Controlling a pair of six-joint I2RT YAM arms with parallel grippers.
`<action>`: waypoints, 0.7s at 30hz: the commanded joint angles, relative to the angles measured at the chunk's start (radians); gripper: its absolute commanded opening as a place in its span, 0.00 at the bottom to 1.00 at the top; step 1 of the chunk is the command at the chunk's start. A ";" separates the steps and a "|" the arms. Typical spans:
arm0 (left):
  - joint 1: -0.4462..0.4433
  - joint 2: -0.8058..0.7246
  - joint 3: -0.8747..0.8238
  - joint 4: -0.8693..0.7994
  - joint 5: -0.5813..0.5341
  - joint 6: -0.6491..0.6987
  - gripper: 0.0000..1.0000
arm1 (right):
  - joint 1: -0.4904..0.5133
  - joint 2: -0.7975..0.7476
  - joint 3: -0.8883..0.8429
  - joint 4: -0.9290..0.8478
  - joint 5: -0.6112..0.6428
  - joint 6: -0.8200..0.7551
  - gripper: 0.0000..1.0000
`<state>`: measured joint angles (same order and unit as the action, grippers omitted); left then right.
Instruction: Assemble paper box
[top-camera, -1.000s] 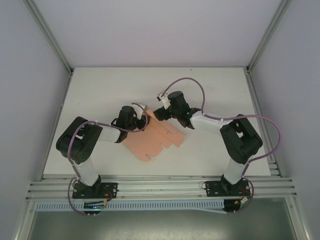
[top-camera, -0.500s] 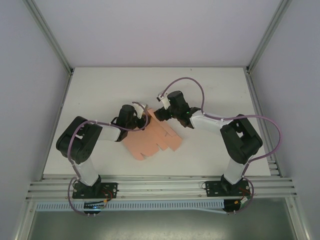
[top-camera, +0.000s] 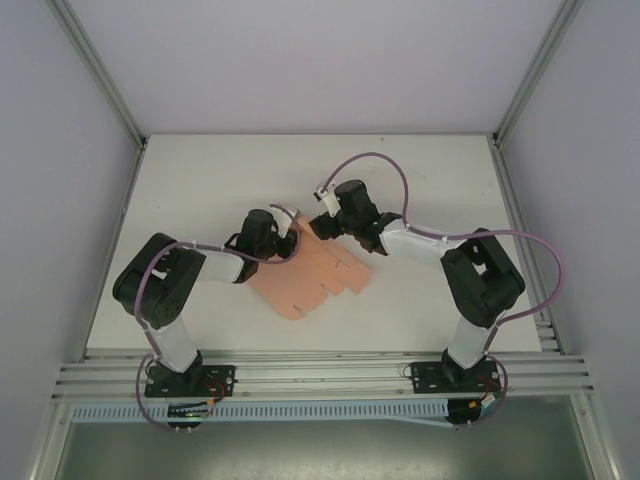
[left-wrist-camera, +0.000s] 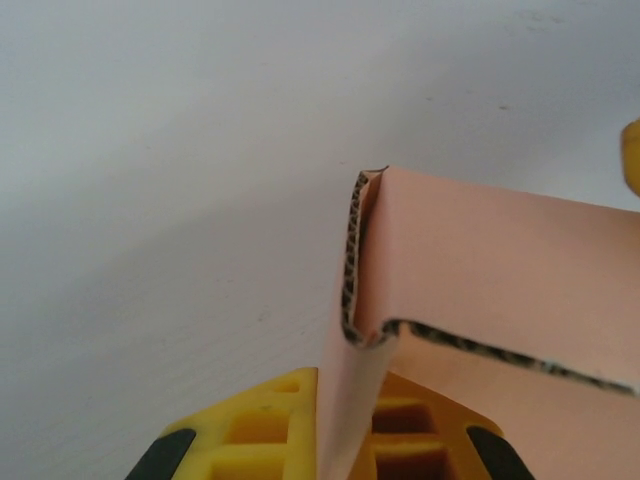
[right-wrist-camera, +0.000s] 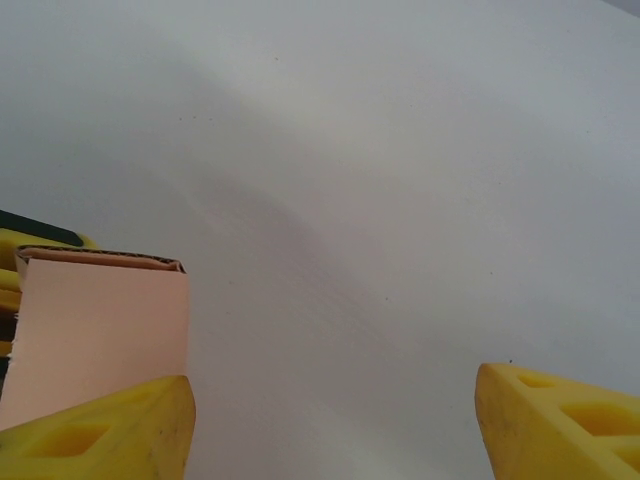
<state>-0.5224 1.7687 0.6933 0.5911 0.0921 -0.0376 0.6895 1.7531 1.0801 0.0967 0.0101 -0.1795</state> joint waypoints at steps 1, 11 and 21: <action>-0.016 -0.007 0.018 -0.055 -0.341 -0.026 0.00 | 0.042 0.040 -0.011 -0.135 -0.031 -0.008 0.75; -0.096 0.058 -0.005 0.018 -0.612 0.025 0.00 | 0.048 0.032 -0.013 -0.122 -0.009 0.028 0.75; -0.096 -0.185 -0.050 -0.018 -0.435 -0.107 0.00 | 0.044 -0.128 -0.011 -0.123 0.078 0.027 0.81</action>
<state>-0.6304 1.6886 0.6441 0.5690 -0.3275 -0.0879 0.7238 1.7130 1.0836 0.0662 0.0402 -0.1478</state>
